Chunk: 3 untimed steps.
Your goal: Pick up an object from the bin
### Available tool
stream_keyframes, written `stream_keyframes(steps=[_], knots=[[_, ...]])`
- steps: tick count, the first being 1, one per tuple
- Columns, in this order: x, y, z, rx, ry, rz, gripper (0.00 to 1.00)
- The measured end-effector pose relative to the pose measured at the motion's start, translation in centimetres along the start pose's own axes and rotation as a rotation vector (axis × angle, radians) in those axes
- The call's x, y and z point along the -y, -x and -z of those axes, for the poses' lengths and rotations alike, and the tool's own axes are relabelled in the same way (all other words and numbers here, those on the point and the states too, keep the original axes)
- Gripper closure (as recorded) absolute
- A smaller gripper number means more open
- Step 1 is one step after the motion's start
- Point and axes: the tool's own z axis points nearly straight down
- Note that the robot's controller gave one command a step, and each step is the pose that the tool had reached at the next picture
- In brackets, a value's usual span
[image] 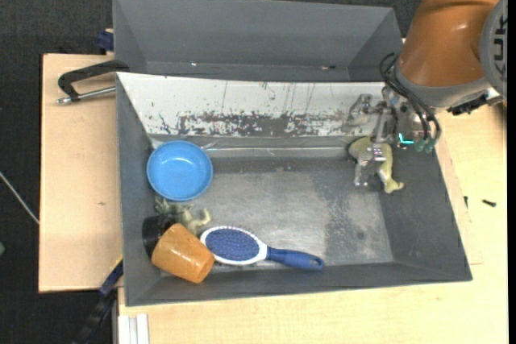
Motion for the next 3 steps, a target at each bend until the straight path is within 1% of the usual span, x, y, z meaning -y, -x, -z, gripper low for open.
stream_keyframes(steps=[1, 2, 3], knots=[[-7.0, -8.7, -6.6, -0.005, 0.003, 0.105, 0.0], [-18.1, -8.1, -3.2, 0.014, 0.004, 0.153, 0.0], [-26.3, -8.1, -10.8, -0.005, -0.013, 0.441, 0.0]])
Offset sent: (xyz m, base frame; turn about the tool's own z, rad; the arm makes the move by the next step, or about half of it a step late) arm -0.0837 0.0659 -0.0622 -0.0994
